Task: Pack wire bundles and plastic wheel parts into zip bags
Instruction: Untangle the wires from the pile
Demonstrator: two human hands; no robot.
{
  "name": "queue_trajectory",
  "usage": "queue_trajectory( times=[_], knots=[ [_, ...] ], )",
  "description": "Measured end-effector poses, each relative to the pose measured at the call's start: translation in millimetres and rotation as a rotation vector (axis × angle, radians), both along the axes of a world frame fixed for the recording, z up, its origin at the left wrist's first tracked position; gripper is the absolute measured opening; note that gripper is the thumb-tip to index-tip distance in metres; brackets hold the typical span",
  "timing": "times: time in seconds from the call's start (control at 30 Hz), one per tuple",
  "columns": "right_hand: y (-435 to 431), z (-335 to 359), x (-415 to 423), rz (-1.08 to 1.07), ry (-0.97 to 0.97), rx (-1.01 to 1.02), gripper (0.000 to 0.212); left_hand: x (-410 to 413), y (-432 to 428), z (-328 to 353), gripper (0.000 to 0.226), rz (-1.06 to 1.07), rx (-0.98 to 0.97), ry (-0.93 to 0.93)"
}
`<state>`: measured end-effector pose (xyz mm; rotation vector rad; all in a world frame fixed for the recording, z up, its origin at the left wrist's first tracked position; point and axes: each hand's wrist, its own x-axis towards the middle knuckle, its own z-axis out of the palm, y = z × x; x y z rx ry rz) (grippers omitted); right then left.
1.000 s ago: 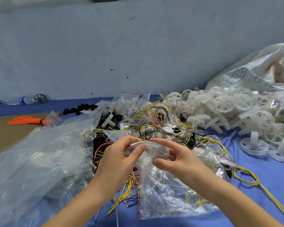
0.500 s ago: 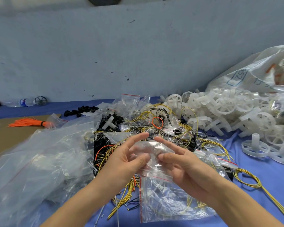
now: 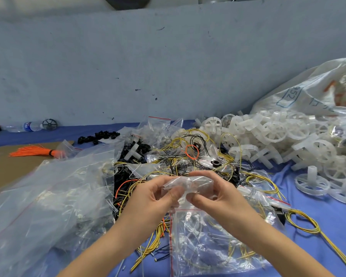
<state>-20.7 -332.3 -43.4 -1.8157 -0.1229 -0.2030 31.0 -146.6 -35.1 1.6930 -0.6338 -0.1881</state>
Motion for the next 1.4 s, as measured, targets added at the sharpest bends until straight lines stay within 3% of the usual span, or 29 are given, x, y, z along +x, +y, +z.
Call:
queue_trajectory(
  times=[0.07,0.27,0.37,0.5,0.63,0.8,0.87,0.9,1.0,1.13,1.2,1.27,1.4],
  knots=[
    [-1,-2,1,-0.038,-0.064,-0.078,0.025,0,-1,1,0.026,0.009,-0.039,0.045],
    [-5,-9,0,-0.036,0.044,-0.067,0.057,0,1,0,0.026,-0.006,-0.057,0.090],
    [-5,-8,4,-0.061,0.131,0.000,0.057,0,4,-3,0.045,-0.089,-0.001,-0.040],
    [-1,-7,3,-0.023,0.182,0.024,0.052,0,6,-3,0.038,-0.108,0.061,-0.152],
    [0,-7,4,-0.021,0.217,-0.011,0.077,-2,10,-2,0.029,-0.039,0.114,-0.174],
    [9,-4,5,-0.086,0.070,-0.076,0.055,5,27,4,0.012,0.043,0.060,0.012],
    [11,-7,6,-0.125,-0.041,-0.282,0.025,14,40,5,0.011,0.137,0.103,0.088],
    [12,-9,6,-0.122,-0.102,-0.439,0.021,17,46,3,0.011,0.177,0.108,0.136],
    [15,-18,8,0.016,-0.230,-0.865,0.041,21,60,-3,0.015,0.221,0.087,0.284],
    [21,-24,11,0.173,-0.275,-1.118,0.056,19,70,-8,0.019,0.187,0.027,0.412],
    [22,-26,10,0.152,-0.345,-1.170,0.046,16,73,-7,0.020,0.155,0.008,0.457],
    [21,-27,9,0.075,-0.445,-1.142,0.023,12,73,-8,0.023,0.109,-0.002,0.496],
    [20,-24,10,-0.038,-0.498,-0.878,0.016,4,58,-15,0.018,-0.007,0.038,0.540]
  ],
)
